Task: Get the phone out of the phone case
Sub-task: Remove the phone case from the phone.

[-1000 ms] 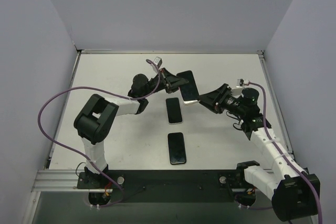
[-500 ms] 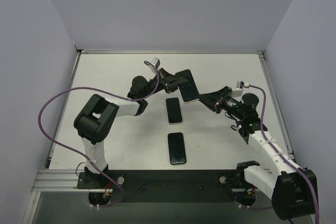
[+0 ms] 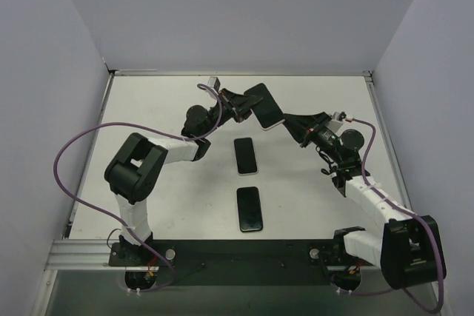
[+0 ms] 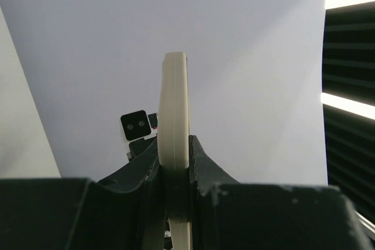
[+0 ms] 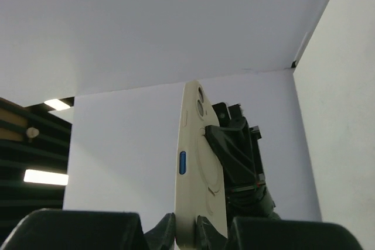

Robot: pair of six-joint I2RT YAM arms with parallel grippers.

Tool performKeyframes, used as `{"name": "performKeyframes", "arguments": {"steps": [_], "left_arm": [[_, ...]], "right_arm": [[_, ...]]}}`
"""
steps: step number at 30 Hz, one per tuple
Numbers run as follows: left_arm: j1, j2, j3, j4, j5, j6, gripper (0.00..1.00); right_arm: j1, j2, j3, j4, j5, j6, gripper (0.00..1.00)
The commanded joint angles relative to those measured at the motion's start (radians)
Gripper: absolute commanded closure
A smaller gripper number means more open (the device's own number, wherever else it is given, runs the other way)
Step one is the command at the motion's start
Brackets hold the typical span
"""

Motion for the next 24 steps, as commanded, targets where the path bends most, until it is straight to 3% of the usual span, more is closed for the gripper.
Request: {"name": "performKeyframes", "arguments": {"steps": [1,5,10,24], "left_arm": [[-0.063,-0.014,0.055,0.429,-0.058,-0.018,1.0],[-0.065,-0.033,0.035,0.45,-0.085,0.005,1.0],[-0.075,-0.045,0.121,0.448,-0.059,0.017,1.0],[-0.115,-0.079,0.31,0.447,-0.11,-0.05,1.0]], "right_arm": [[0.041,0.128,0.031,0.422,0.081,0.367,1.0],[0.064,0.226,0.074,0.547,0.101,0.461,1.0],[0.095,0.301,0.097,0.648,0.171,0.541,1.0],[0.121,0.406,0.131,0.717,0.23,0.652,1.0]]}}
